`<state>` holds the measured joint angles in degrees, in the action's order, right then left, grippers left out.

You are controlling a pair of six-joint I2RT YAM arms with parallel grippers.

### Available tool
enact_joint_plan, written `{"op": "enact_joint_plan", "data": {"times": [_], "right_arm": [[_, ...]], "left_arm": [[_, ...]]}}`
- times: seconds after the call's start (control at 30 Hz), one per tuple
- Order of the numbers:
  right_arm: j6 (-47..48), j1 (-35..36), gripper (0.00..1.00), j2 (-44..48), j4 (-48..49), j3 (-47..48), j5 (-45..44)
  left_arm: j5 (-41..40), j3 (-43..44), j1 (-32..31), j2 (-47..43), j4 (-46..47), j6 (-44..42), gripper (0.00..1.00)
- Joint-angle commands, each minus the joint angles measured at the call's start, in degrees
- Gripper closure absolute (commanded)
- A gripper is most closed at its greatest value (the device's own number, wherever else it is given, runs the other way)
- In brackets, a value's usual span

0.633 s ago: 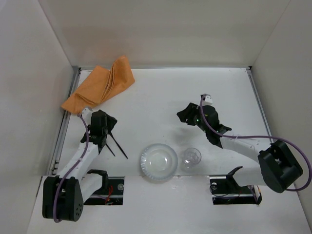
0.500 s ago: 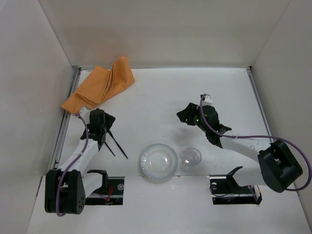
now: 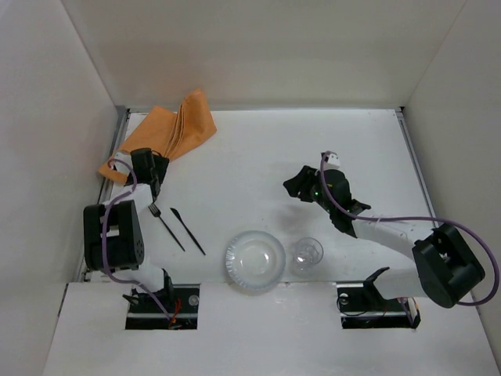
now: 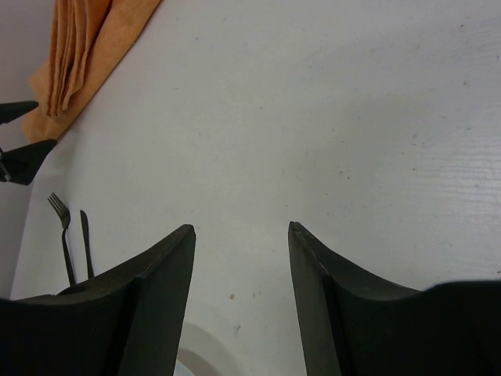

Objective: Set the dinner table for one person

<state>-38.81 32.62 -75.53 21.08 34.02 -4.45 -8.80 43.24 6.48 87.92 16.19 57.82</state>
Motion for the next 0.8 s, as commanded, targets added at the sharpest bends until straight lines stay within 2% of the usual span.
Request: {"op": "enact_joint_plan", "data": {"times": [0.0, 0.3, 0.4, 0.57, 0.77], "right_arm": [[0.31, -0.15, 0.43, -0.85, 2.74, 1.05, 0.75], [0.75, -0.15, 0.43, -2.17, 2.56, 1.75, 1.20], [0.75, -0.15, 0.43, -2.17, 2.56, 1.66, 1.20], [0.84, -0.15, 0.43, -1.73, 2.47, 1.58, 0.93], [0.75, -0.15, 0.44, -1.64, 2.47, 1.49, 1.02]], "left_arm": [[4.48, 5.43, 2.78, 4.96, 5.34, 2.38, 0.40], [6.69, 12.82, 6.22, 15.78, 6.05, 4.23, 0.43], [7.39, 13.45, 6.22, 17.55, 6.31, 5.72, 0.53], [7.57, 13.01, 3.33, 17.64, 8.07, 5.81, 0.76], [10.73, 13.97, -3.34, 20.18, 10.71, 6.16, 0.87]]}}
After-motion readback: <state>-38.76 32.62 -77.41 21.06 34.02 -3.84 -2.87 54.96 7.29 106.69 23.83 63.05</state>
